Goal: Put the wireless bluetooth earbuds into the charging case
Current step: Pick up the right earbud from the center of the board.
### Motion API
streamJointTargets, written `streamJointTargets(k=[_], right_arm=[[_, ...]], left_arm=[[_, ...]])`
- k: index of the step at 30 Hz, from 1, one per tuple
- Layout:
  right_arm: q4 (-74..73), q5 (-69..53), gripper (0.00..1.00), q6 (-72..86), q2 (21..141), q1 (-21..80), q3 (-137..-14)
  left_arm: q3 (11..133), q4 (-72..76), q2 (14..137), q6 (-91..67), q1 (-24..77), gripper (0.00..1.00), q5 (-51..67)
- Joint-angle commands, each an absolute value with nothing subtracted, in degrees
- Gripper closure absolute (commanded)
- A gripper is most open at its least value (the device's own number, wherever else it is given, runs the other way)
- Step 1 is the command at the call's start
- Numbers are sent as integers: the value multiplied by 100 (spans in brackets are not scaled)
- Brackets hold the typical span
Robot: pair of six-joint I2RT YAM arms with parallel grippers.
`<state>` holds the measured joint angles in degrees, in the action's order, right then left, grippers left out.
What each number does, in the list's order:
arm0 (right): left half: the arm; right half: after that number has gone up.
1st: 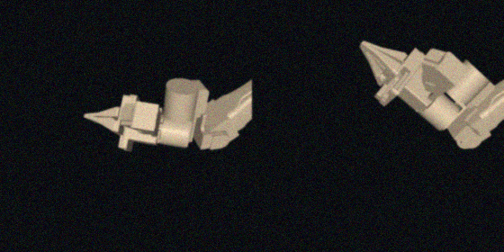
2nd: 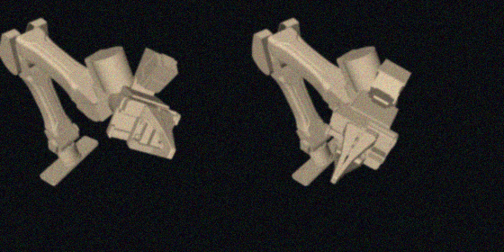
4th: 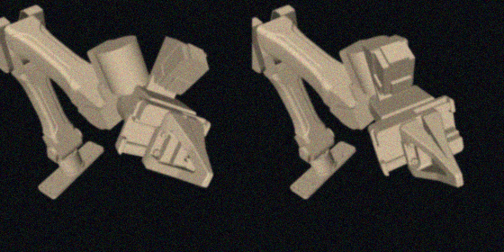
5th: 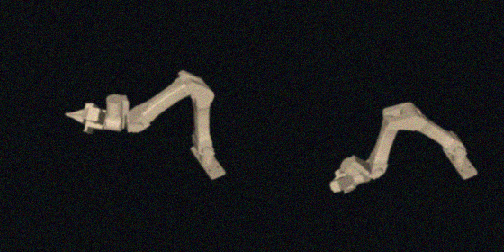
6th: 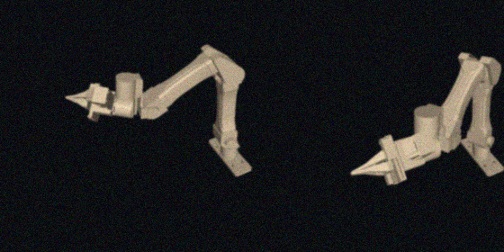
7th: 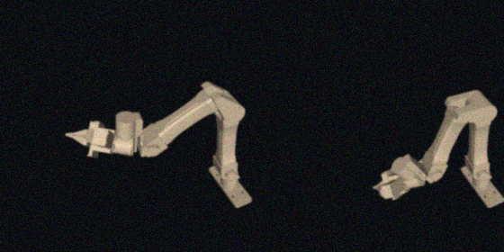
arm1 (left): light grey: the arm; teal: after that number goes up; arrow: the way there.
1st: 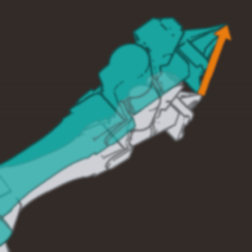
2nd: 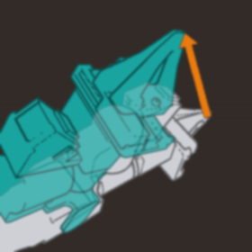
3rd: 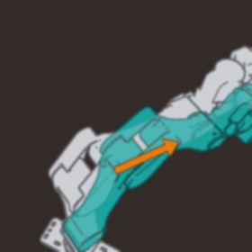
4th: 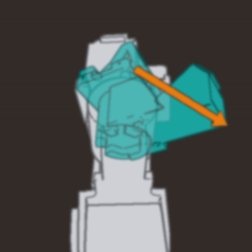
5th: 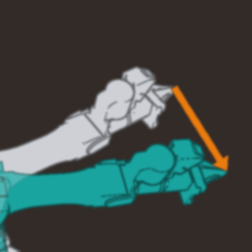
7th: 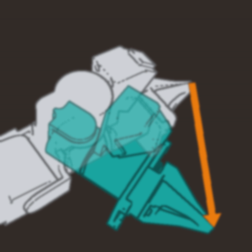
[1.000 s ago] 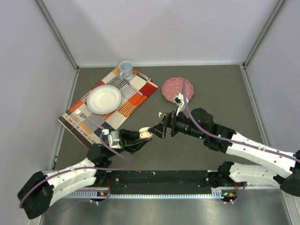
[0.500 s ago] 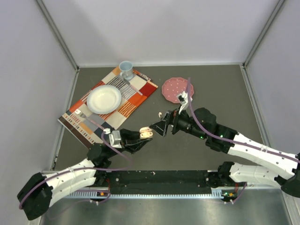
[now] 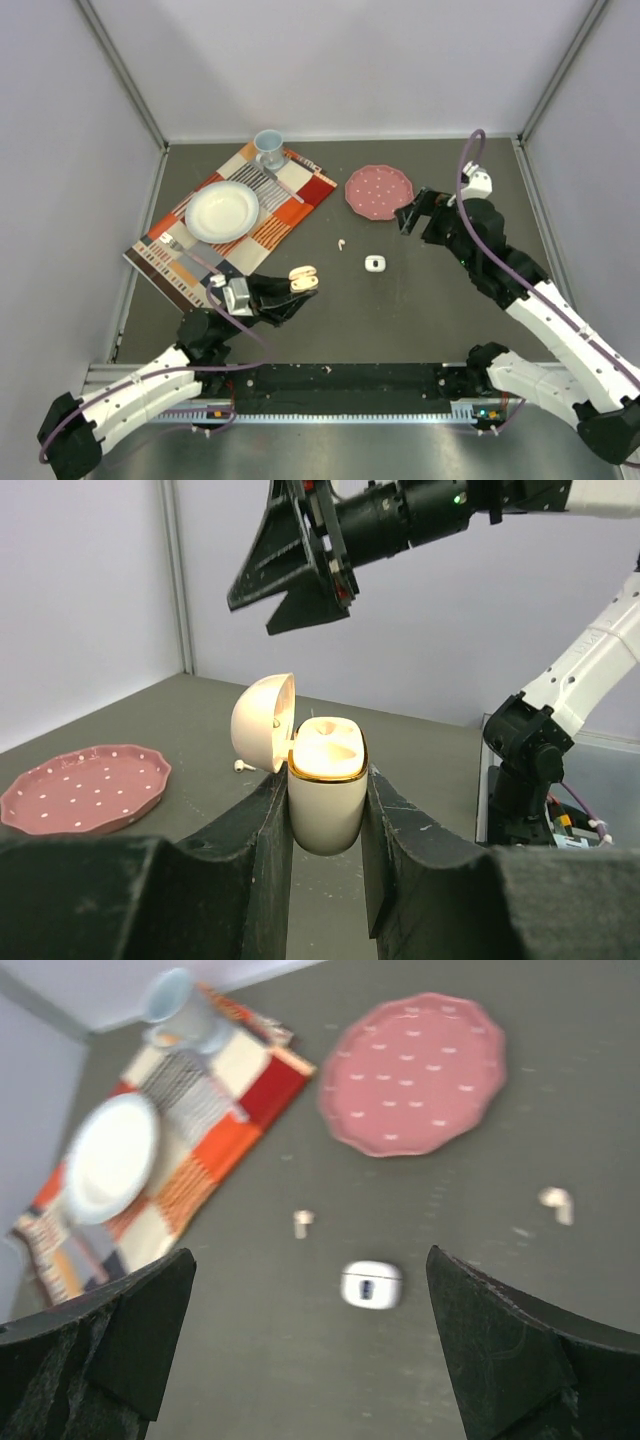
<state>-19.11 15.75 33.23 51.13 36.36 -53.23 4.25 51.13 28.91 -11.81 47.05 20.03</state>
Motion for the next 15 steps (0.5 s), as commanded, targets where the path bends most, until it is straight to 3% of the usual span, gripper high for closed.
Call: streamJointTargets(k=[1,6,15], right_arm=[[-2260,1144,2,2509,5141,2752,-5212],[-2232,1020,11,1837,5720,2093,-5177],[-1653,1116,13,-180,7285,1916,-5317]], left_arm=[[773,4800,2541,-1203,4720,100,1724],[782,4580,2172,-1240,4720,100,1687],[914,4025,1925,-1081,4720,100,1837]])
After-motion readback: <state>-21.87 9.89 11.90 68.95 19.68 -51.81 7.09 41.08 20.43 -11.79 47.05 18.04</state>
